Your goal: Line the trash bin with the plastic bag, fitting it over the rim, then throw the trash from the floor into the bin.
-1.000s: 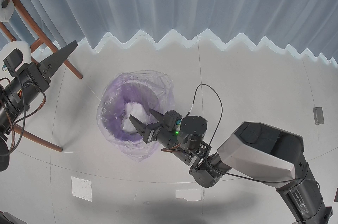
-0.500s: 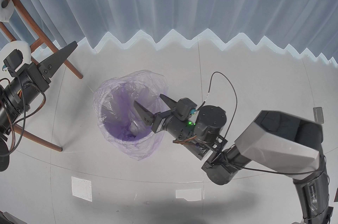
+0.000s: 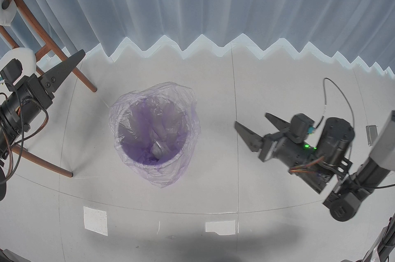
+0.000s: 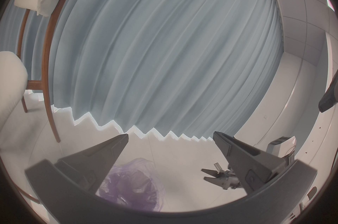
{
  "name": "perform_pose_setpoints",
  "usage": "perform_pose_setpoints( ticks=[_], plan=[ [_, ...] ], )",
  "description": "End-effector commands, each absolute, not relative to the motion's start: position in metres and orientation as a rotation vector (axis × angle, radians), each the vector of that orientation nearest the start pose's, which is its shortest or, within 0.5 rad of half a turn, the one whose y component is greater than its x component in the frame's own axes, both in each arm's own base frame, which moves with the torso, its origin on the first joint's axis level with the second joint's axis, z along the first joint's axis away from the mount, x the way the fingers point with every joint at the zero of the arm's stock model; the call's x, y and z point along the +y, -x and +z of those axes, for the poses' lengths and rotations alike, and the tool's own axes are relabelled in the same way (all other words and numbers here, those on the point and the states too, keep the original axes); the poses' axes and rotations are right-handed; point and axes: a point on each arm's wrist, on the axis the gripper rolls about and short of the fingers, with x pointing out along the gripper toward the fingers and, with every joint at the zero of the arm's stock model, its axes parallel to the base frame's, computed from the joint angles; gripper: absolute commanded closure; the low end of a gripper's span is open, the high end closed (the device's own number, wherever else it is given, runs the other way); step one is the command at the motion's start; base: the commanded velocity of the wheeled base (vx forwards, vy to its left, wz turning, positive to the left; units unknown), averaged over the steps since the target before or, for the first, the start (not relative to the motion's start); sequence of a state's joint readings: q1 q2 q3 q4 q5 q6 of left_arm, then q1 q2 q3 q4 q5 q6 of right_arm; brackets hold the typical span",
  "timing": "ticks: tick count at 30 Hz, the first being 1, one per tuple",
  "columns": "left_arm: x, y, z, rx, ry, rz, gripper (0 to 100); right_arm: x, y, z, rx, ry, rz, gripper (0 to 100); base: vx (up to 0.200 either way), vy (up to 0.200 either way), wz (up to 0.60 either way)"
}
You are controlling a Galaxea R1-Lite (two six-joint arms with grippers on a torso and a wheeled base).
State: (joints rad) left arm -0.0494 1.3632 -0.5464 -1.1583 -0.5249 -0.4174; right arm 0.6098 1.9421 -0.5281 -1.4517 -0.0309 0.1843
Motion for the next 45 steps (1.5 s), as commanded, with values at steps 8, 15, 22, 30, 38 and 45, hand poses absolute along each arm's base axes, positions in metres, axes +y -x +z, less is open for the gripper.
perform_pose_setpoints(
  ticks=[8,15,22,30,38,45],
  plan=[
    [0.019,-0.125,0.264,-0.111,0.207,-0.297,0,0.048,-0.136,0.161,-0.098,-0.125,0.271,0,0.000,0.000,0.00],
    [0.013,-0.072,0.231,-0.104,0.179,-0.205,0,0.035,-0.104,0.152,-0.009,-0.060,0.226,0,0.000,0.000,0.00],
    [0.002,-0.034,0.168,-0.030,0.194,-0.135,0,0.015,-0.055,0.137,0.028,-0.055,0.176,0,0.000,0.000,0.00],
    [-0.016,0.009,0.104,-0.076,0.129,-0.216,0,-0.003,0.008,0.089,0.073,-0.026,0.100,0,0.000,0.000,0.00],
    [-0.021,0.021,0.082,-0.040,0.110,-0.264,0,-0.001,0.015,0.084,0.053,-0.121,0.241,0,0.000,0.000,0.00],
    [-0.024,0.016,0.082,-0.056,0.107,0.027,0,-0.001,0.015,0.084,0.045,-0.025,0.242,0,0.000,0.000,0.00]
  ],
)
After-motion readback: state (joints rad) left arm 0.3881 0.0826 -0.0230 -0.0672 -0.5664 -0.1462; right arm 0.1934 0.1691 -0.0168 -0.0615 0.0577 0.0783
